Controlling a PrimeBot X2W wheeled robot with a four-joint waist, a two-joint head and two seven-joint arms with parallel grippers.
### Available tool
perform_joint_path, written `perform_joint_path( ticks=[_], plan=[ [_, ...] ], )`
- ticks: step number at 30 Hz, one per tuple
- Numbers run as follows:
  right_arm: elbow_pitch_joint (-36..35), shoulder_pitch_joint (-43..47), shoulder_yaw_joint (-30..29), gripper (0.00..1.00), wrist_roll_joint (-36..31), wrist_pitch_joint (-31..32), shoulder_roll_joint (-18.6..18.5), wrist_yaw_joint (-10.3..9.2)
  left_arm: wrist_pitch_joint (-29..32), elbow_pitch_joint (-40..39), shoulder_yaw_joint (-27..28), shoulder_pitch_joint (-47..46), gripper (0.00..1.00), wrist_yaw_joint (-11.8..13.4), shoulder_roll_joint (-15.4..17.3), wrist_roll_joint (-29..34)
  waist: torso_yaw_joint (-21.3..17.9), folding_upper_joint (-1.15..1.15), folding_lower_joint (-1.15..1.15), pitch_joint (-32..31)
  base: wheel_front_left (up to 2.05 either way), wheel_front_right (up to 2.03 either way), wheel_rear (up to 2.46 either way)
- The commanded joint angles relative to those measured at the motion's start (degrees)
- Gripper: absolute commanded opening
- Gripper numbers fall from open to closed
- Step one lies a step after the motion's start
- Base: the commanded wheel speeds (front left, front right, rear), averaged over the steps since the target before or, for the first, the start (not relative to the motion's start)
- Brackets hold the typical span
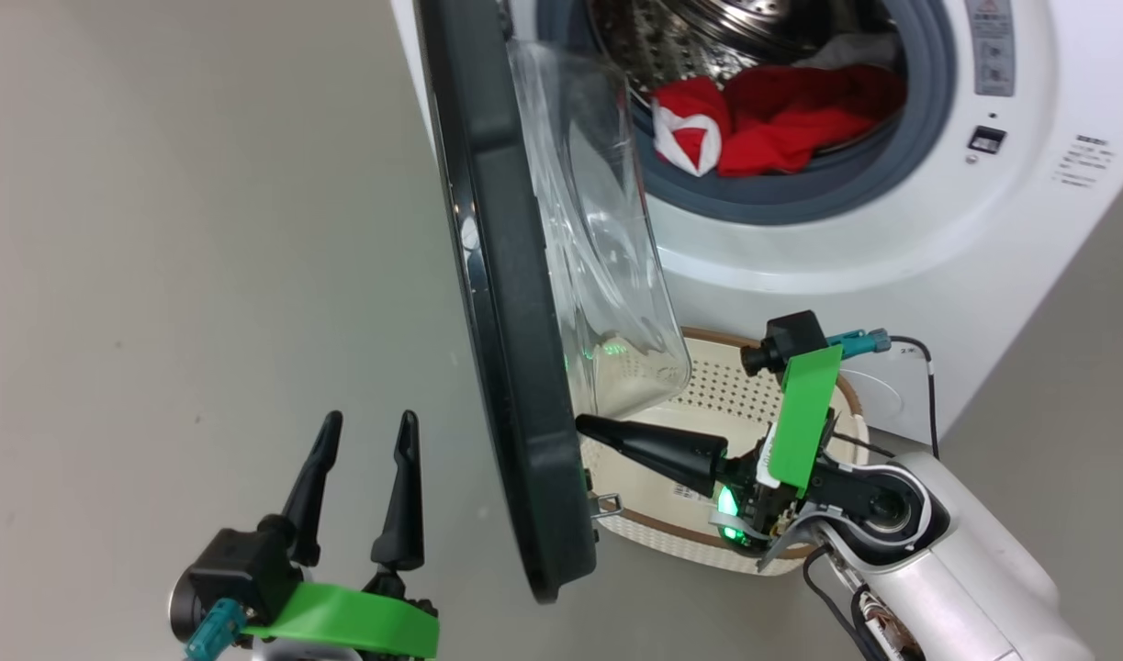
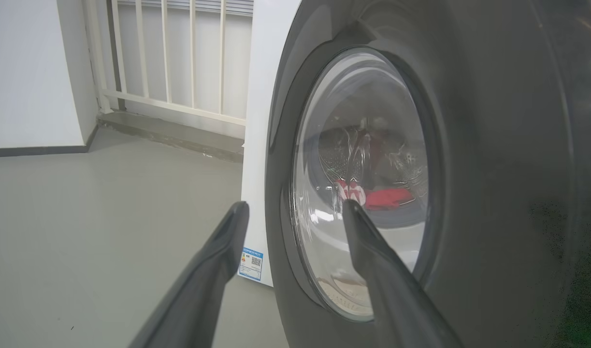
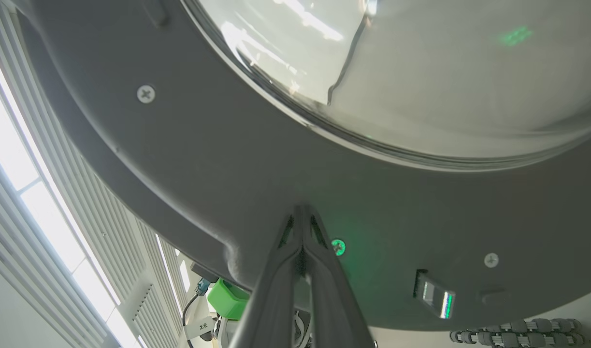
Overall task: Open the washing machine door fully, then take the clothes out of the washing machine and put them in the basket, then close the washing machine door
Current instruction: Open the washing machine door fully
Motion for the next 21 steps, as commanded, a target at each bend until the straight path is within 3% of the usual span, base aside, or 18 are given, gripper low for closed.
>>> perform_joint_path(
  ticks=[1, 21],
  plan=[
    [-1.95, 0.3, 1.23, 0.0, 0.69, -0.23, 1.13, 0.37, -0.45, -1.11, 1.78, -0.24, 1.0, 0.07, 0.73, -0.38, 1.39, 0.0, 0.0, -0.46, 0.0, 0.0, 0.0],
    [-2.47, 0.77, 4.88, 0.0, 3.38, -3.43, -0.72, 0.37, -0.45, -0.33, 1.12, 0.92, 1.0, 0.3, 0.88, -0.87, 3.99, 0.0, 0.0, -2.01, 0.0, 0.0, 0.0]
  ],
)
